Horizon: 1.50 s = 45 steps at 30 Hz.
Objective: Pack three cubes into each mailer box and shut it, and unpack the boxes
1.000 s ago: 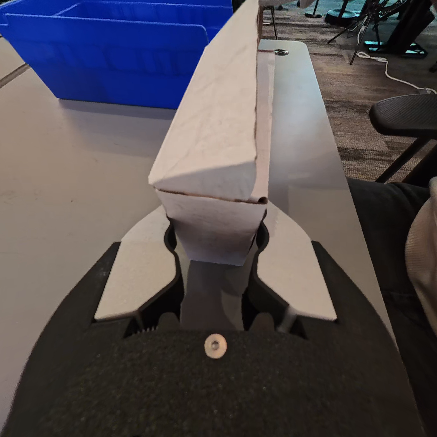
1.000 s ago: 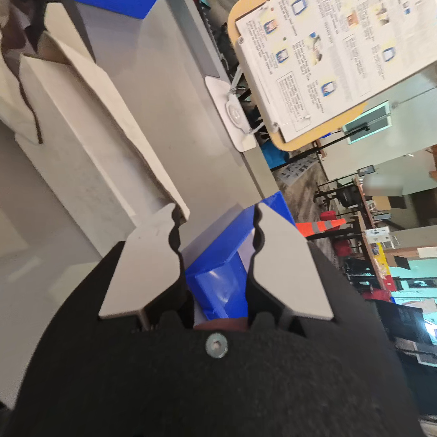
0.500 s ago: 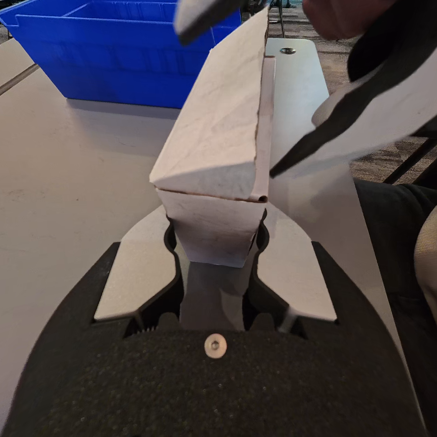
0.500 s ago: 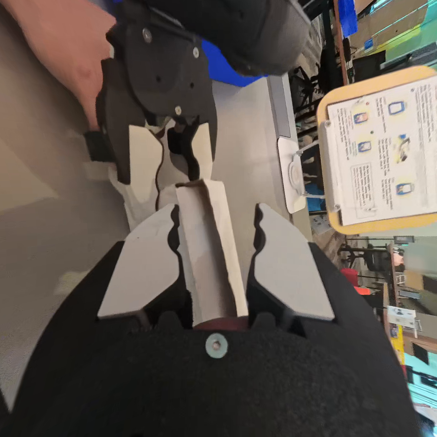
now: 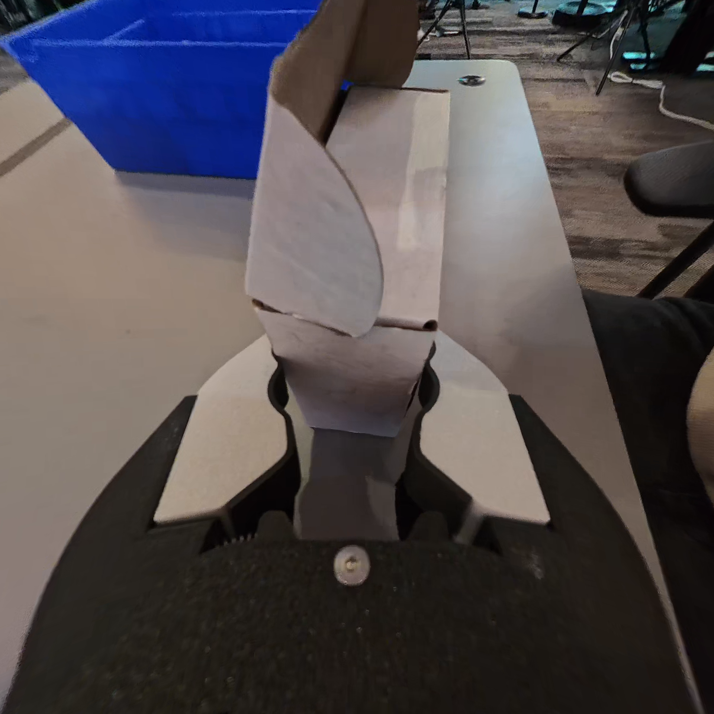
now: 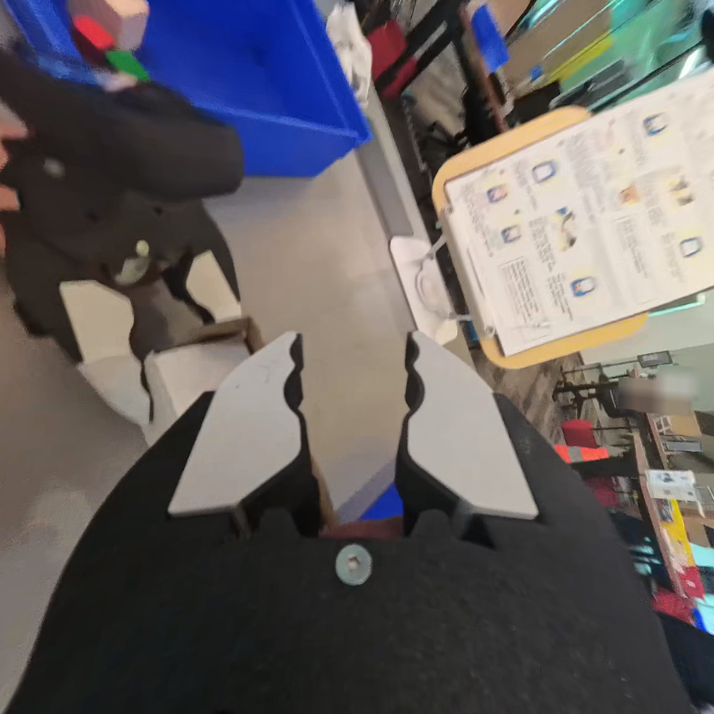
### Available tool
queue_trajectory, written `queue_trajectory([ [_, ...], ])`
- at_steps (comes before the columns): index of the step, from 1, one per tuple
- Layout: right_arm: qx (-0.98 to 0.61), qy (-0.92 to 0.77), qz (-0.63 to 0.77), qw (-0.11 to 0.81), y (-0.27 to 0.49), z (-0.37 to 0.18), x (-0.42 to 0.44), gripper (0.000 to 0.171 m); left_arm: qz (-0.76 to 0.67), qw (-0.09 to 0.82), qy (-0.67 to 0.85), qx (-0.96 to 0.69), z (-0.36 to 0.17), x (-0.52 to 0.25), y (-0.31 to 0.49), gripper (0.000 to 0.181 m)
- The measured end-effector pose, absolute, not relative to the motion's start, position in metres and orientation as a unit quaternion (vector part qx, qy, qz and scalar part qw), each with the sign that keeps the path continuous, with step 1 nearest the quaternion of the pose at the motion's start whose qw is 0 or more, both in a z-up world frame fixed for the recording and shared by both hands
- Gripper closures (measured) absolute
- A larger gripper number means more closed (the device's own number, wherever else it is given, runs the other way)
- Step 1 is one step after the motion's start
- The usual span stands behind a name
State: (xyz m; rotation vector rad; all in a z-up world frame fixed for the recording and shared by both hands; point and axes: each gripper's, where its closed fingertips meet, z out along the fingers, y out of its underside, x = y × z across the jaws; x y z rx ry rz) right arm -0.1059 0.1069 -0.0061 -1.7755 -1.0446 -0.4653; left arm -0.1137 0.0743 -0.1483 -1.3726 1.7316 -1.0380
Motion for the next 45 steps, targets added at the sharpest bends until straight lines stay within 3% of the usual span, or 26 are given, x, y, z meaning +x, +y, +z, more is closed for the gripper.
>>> queue_trajectory([
  [2,-0.752,-0.449,-0.194,0.442,0.097,-0.021,-0.090,0.118,-0.389,0.357,0.662,-0.533,-0.148,-0.113,0.082,0.115],
  [4,-0.782,-0.469,-0.160,0.378,0.080,-0.043,-0.082,0.126,-0.354,0.398,0.674,-0.512,-0.145,-0.115,0.086,0.115],
  [9,-0.758,-0.518,-0.222,0.329,0.083,-0.070,-0.068,0.146,-0.250,0.497,0.696,-0.454,-0.142,-0.114,0.096,0.115],
  [10,-0.753,-0.527,-0.218,0.330,0.084,-0.073,-0.071,0.168,-0.236,0.507,0.690,-0.460,-0.142,-0.114,0.101,0.114],
  [14,-0.772,-0.468,-0.226,0.366,0.097,-0.071,-0.072,0.168,-0.240,0.502,0.632,-0.539,-0.143,-0.127,0.116,0.113],
  [21,-0.779,-0.416,-0.229,0.409,0.080,-0.079,-0.091,0.167,-0.428,0.392,0.506,-0.638,-0.112,-0.155,0.091,0.112],
  [31,-0.786,-0.460,-0.139,0.387,0.062,-0.083,-0.101,0.169,-0.294,0.302,0.567,-0.708,-0.181,-0.152,0.089,0.143],
  [35,-0.794,-0.456,-0.144,0.375,0.069,-0.072,-0.086,0.169,-0.313,0.304,0.565,-0.700,-0.172,-0.153,0.087,0.150],
  [40,-0.793,-0.466,-0.152,0.361,0.071,-0.070,-0.082,0.169,-0.354,0.391,0.528,-0.665,-0.128,-0.152,0.098,0.150],
  [45,-0.793,-0.471,-0.142,0.361,0.073,-0.073,-0.090,0.169,-0.338,0.375,0.550,-0.665,-0.139,-0.138,0.093,0.165],
])
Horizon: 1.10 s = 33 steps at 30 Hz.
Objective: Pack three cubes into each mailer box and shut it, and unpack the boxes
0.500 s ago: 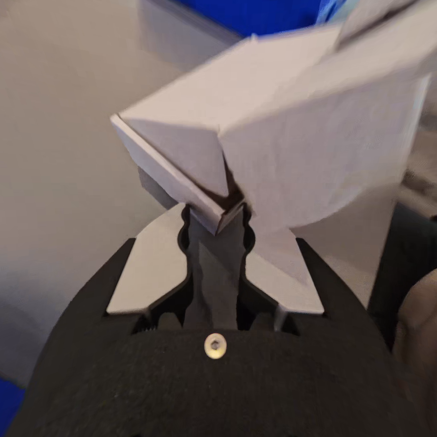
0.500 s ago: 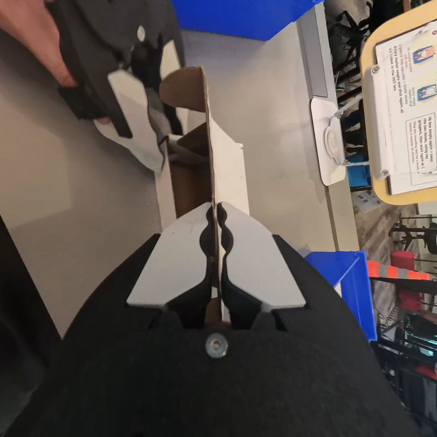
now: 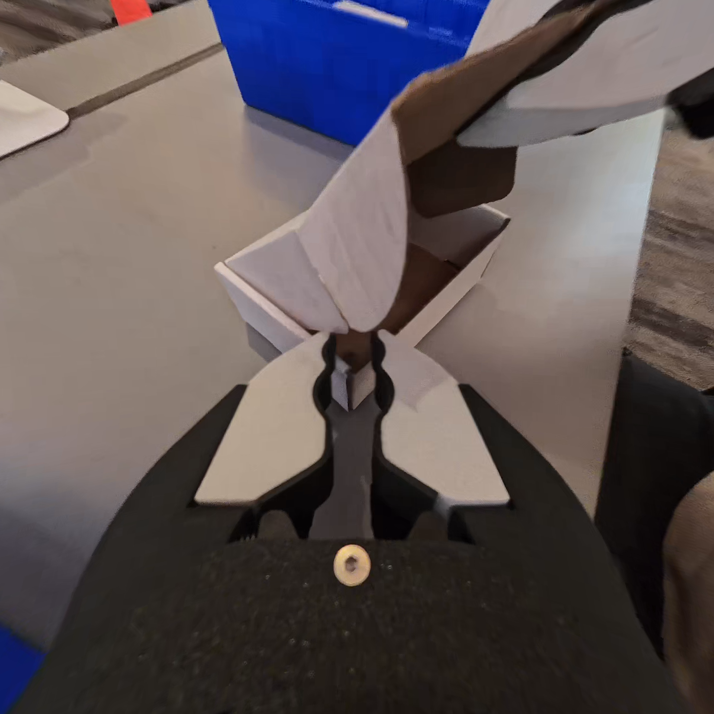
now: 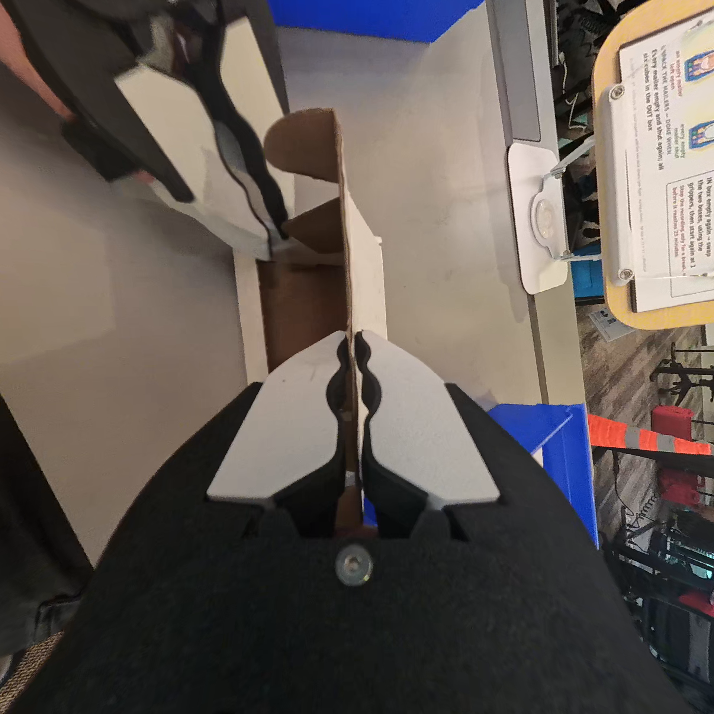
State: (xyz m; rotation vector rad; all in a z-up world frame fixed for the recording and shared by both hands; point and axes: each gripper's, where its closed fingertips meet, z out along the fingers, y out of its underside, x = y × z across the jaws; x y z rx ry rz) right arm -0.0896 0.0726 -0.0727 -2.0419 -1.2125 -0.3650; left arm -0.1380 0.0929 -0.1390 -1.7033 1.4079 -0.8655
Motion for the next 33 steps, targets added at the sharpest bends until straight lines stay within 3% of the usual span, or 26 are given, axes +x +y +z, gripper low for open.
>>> queue_trajectory([
  [2,-0.790,-0.472,-0.142,0.363,0.074,-0.071,-0.091,0.169,-0.324,0.373,0.551,-0.672,-0.146,-0.136,0.097,0.181],
  [7,-0.790,-0.434,-0.187,0.390,0.104,-0.040,-0.062,0.169,-0.287,0.387,0.574,-0.662,-0.148,-0.135,0.099,0.181],
  [10,-0.797,-0.419,-0.244,0.360,0.148,-0.039,-0.022,0.169,-0.279,0.392,0.577,-0.660,-0.151,-0.132,0.097,0.181],
  [15,-0.850,-0.396,-0.209,0.278,0.209,-0.104,0.015,0.168,-0.291,0.379,0.569,-0.669,-0.153,-0.130,0.097,0.181],
  [21,-0.894,-0.385,-0.102,0.203,0.224,-0.170,0.000,0.162,-0.240,0.408,0.573,-0.669,-0.155,-0.139,0.109,0.181],
  [27,-0.871,-0.383,-0.088,0.294,0.257,-0.124,-0.026,0.160,-0.214,0.410,0.552,-0.694,-0.157,-0.153,0.126,0.181],
  [31,-0.828,-0.346,-0.133,0.421,0.241,-0.035,-0.029,0.114,-0.201,0.408,0.544,-0.705,-0.157,-0.157,0.132,0.181],
  [33,-0.798,-0.337,-0.109,0.488,0.200,-0.003,-0.039,0.108,-0.202,0.410,0.542,-0.705,-0.157,-0.159,0.133,0.181],
])
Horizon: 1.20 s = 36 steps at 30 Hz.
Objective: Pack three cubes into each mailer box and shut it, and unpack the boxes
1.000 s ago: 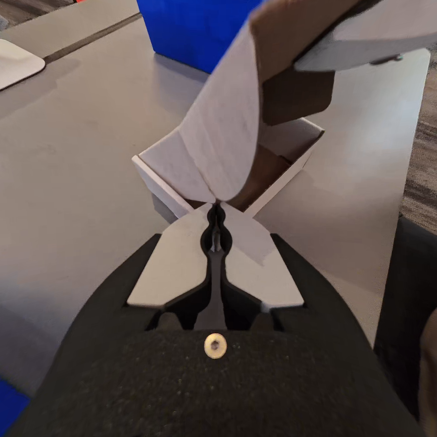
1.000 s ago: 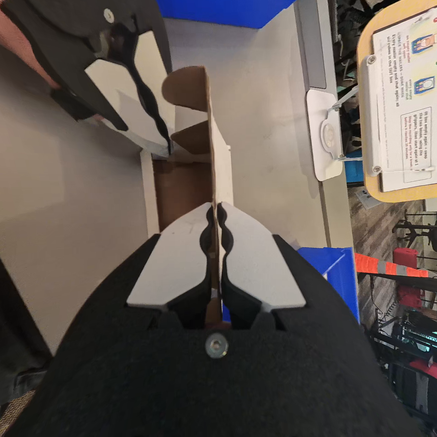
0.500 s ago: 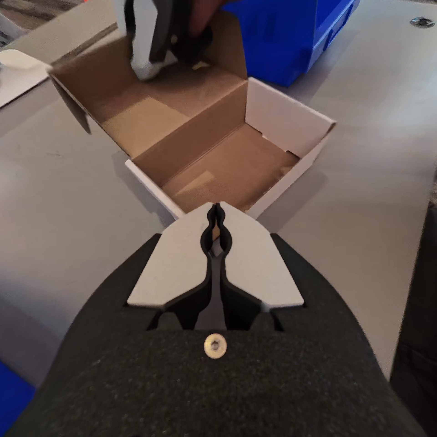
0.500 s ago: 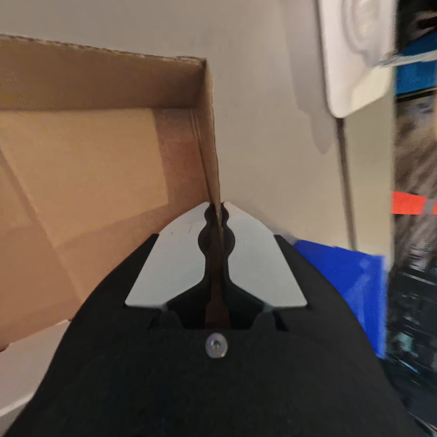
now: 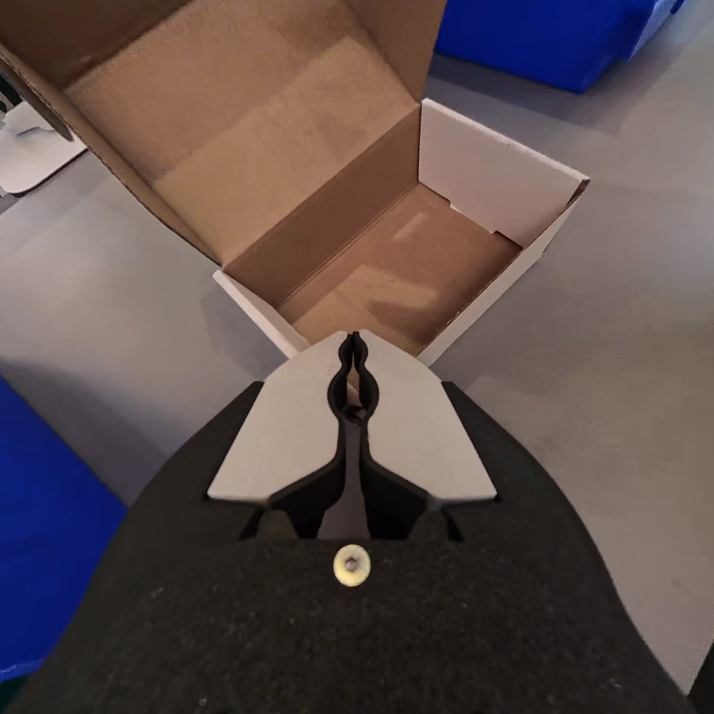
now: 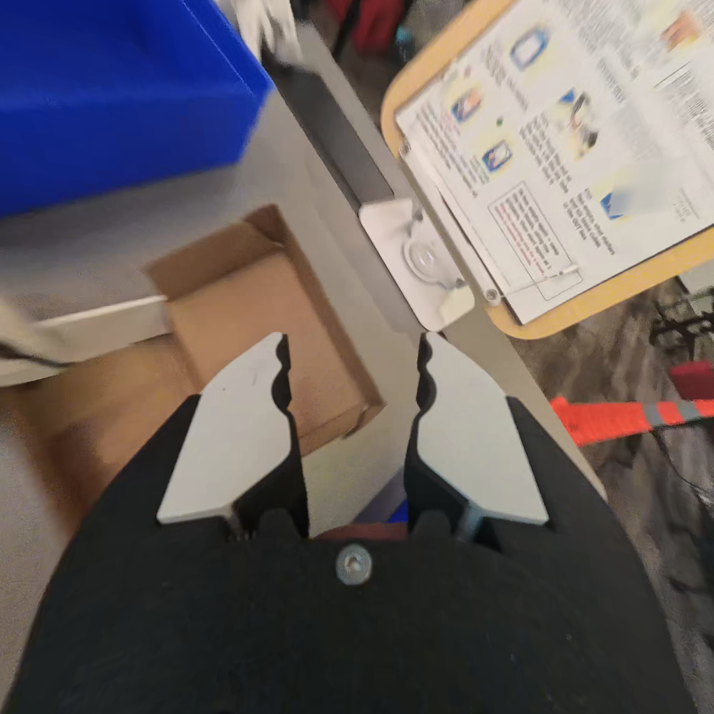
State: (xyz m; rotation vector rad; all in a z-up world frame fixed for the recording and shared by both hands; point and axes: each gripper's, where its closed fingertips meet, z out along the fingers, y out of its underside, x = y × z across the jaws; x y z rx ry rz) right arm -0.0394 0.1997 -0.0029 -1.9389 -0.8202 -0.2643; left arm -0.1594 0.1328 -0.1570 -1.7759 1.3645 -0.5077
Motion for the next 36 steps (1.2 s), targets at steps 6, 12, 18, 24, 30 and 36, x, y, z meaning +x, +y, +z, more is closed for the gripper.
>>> queue_trajectory([
  [6,-0.810,-0.334,0.121,0.466,0.070,-0.098,-0.076,0.074,-0.189,0.410,0.543,-0.708,-0.157,-0.165,0.138,0.181],
  [12,-0.811,-0.330,0.035,0.482,0.105,-0.136,-0.055,0.060,-0.175,0.381,0.565,-0.711,-0.159,-0.167,0.144,0.181],
  [18,-0.813,-0.333,0.175,0.445,0.118,-0.156,-0.075,0.043,-0.179,0.363,0.570,-0.715,-0.160,-0.165,0.143,0.181],
  [24,-0.809,-0.356,0.131,0.448,0.127,-0.163,-0.072,0.054,-0.183,0.360,0.569,-0.716,-0.159,-0.164,0.146,0.181],
  [30,-0.813,-0.341,0.126,0.455,0.125,-0.163,-0.072,0.054,-0.189,0.363,0.551,-0.727,-0.154,-0.166,0.143,0.178],
  [36,-0.828,-0.314,0.101,0.453,0.119,-0.164,-0.069,0.054,-0.328,0.314,0.507,-0.733,-0.111,-0.201,0.084,0.125],
])
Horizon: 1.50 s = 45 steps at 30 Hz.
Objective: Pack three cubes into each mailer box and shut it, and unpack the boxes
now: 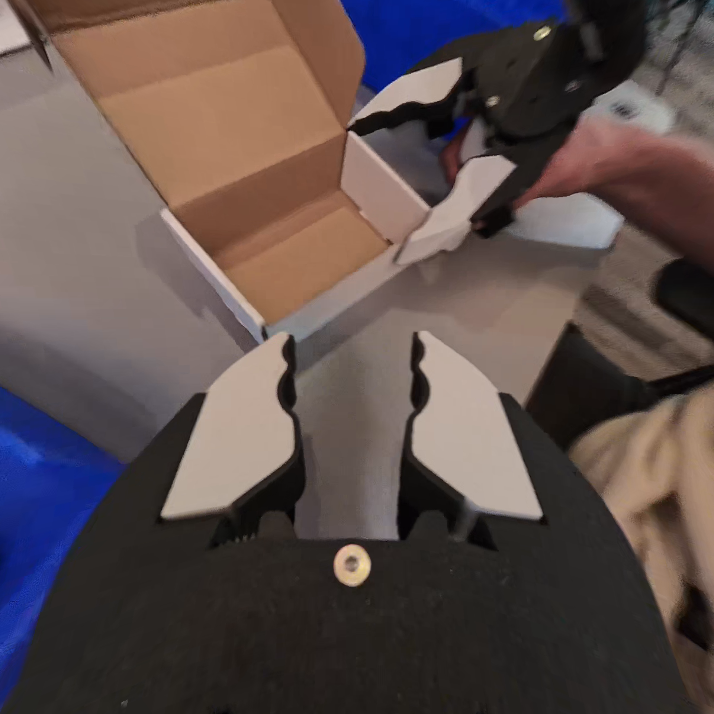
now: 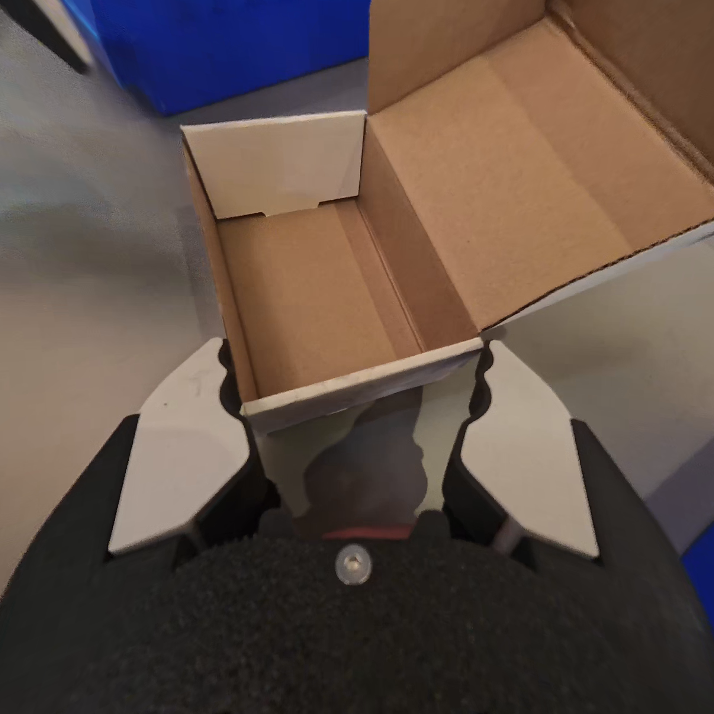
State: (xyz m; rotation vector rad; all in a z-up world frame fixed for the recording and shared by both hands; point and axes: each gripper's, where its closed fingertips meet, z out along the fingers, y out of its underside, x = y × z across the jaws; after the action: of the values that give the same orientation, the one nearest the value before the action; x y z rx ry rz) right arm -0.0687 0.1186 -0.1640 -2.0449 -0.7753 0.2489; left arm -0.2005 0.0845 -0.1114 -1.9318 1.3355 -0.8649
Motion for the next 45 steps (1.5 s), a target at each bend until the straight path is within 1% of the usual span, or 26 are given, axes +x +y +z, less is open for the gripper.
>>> queue_trajectory([
  [1,-0.833,-0.310,0.094,0.448,0.116,-0.164,-0.068,0.054,-0.349,0.309,0.494,-0.734,-0.108,-0.212,0.076,0.120],
  [5,-0.849,-0.291,0.070,0.435,0.109,-0.165,-0.066,0.054,-0.391,0.350,0.422,-0.740,-0.103,-0.267,0.071,0.119],
  [8,-0.854,-0.286,0.062,0.430,0.108,-0.166,-0.066,0.054,-0.349,0.390,0.402,-0.751,-0.103,-0.309,0.091,0.118],
  [12,-0.853,-0.288,0.064,0.431,0.110,-0.166,-0.067,0.054,-0.248,0.438,0.463,-0.730,-0.077,-0.343,0.129,0.117],
  [13,-0.853,-0.289,0.063,0.430,0.110,-0.166,-0.068,0.054,-0.221,0.421,0.499,-0.725,-0.079,-0.347,0.136,0.119],
  [14,-0.853,-0.290,0.062,0.430,0.110,-0.166,-0.068,0.054,-0.181,0.391,0.536,-0.726,-0.085,-0.353,0.147,0.127],
  [15,-0.853,-0.292,0.061,0.429,0.110,-0.166,-0.069,0.054,-0.134,0.365,0.567,-0.727,-0.092,-0.359,0.161,0.130],
  [17,-0.852,-0.294,0.061,0.429,0.110,-0.166,-0.069,0.054,-0.056,0.325,0.606,-0.724,-0.103,-0.366,0.194,0.128],
  [18,-0.852,-0.293,0.061,0.429,0.110,-0.166,-0.069,0.054,-0.042,0.305,0.620,-0.722,-0.108,-0.365,0.206,0.128],
  [21,-0.852,-0.291,0.060,0.431,0.110,-0.166,-0.069,0.054,-0.049,0.221,0.651,-0.725,-0.127,-0.355,0.221,0.126],
  [24,-0.852,-0.290,0.061,0.431,0.110,-0.166,-0.069,0.053,-0.018,0.162,0.678,-0.717,-0.147,-0.356,0.232,0.125],
  [31,-0.852,-0.289,0.063,0.433,0.110,-0.166,-0.070,0.053,-0.003,0.096,0.674,-0.733,-0.181,-0.361,0.247,0.131],
  [32,-0.852,-0.289,0.063,0.433,0.110,-0.167,-0.070,0.053,-0.002,0.085,0.674,-0.734,-0.187,-0.363,0.247,0.135],
  [34,-0.852,-0.290,0.062,0.432,0.110,-0.167,-0.070,0.053,0.006,0.070,0.678,-0.731,-0.191,-0.365,0.245,0.153],
  [36,-0.852,-0.290,0.062,0.432,0.110,-0.167,-0.070,0.053,0.005,0.083,0.673,-0.735,-0.182,-0.361,0.246,0.153],
  [39,-0.851,-0.290,0.062,0.432,0.110,-0.167,-0.070,0.053,-0.025,0.142,0.661,-0.736,-0.142,-0.338,0.245,0.153],
  [42,-0.851,-0.291,0.063,0.433,0.110,-0.167,-0.070,0.053,-0.070,0.217,0.689,-0.688,-0.090,-0.289,0.221,0.153],
  [43,-0.851,-0.291,0.063,0.433,0.110,-0.167,-0.070,0.053,-0.087,0.233,0.704,-0.665,-0.079,-0.270,0.208,0.153],
  [45,-0.851,-0.291,0.062,0.433,0.110,-0.167,-0.070,0.053,-0.114,0.235,0.741,-0.618,-0.071,-0.234,0.177,0.153],
])
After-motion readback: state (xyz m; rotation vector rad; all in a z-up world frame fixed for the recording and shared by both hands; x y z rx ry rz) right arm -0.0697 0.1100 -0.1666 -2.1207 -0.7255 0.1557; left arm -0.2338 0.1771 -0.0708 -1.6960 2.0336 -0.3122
